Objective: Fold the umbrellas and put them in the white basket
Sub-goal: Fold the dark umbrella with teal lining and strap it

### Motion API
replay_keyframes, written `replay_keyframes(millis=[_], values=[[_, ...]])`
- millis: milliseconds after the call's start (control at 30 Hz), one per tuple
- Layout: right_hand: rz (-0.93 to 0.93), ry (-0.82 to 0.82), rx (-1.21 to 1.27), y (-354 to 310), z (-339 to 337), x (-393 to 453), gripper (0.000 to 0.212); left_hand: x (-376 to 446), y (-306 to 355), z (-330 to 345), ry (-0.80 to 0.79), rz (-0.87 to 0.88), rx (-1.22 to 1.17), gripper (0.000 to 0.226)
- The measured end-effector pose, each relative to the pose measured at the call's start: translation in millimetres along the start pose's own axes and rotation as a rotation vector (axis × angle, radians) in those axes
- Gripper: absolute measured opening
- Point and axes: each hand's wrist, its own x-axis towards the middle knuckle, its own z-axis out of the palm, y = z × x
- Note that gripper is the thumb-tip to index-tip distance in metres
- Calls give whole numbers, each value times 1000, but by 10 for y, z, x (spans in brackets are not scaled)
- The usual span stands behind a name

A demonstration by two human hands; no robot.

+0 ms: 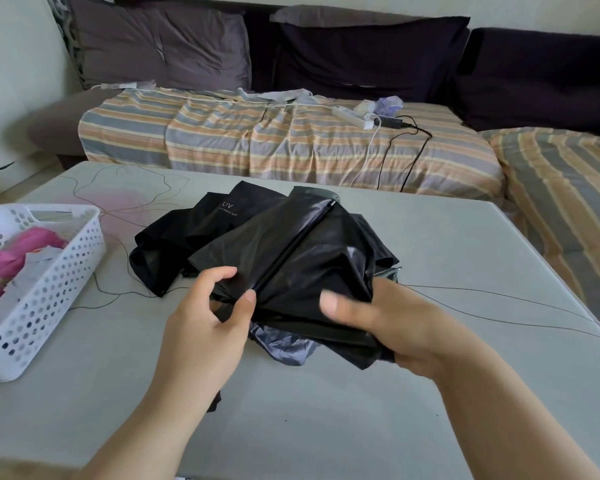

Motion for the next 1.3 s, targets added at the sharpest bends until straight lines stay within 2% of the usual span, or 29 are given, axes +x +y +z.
replay_keyframes(millis=[33, 100, 167, 267, 367, 433, 533, 600, 667, 733, 800, 867, 933, 1033, 1067, 1233, 1300], values=[[8, -52, -117, -10, -23, -27, 12, 4, 5, -12, 4, -3, 1, 21], [-18, -79, -282, 18, -99, -49, 29, 3, 16, -27, -5, 3, 7, 21], [-126, -43, -167, 29, -132, -66, 19, 3, 21, -25, -18, 6, 16, 21], [-273, 9, 110, 58, -115, -38, 28, 32, 8, -20, -21, -22, 12, 21], [-341, 136, 203, 86, -35, 35, 24, 35, 4, -3, -36, -51, -8, 18], [-363, 145, 271, 95, -8, 55, 24, 27, -1, 12, -39, -55, -13, 16], [-342, 5, 188, 92, 44, 19, 24, 35, -12, 1, -32, -59, -37, 15], [-287, -104, 22, 139, 12, 15, 26, 42, -8, -19, -23, -57, -46, 15], [-216, -234, -168, 146, -19, 13, 18, 37, 3, -48, -22, -48, -27, 16], [-125, -387, -304, 148, -74, 19, 26, 27, 11, -75, -28, -36, 3, 19], [-42, -502, -283, 113, -128, -20, 19, 33, 10, -113, -36, -27, 27, 21], [-47, -554, -254, 94, -225, -70, 7, 59, -1, -165, -24, -33, 18, 22], [-74, -516, -234, 98, -333, -118, 6, 92, -14, -216, -5, -43, -10, 22], [-118, -357, -279, 147, -494, -139, 57, 122, -29, -255, 15, -60, -50, 21], [-125, -285, -280, 159, -532, -151, 66, 125, -36, -259, 29, -70, -65, 22], [-206, 38, -120, 148, -628, -203, 56, 109, -21, -240, 102, -104, -152, 22], [-174, 193, -164, 158, -613, -173, 54, 90, -3, -221, 129, -96, -187, 22]])
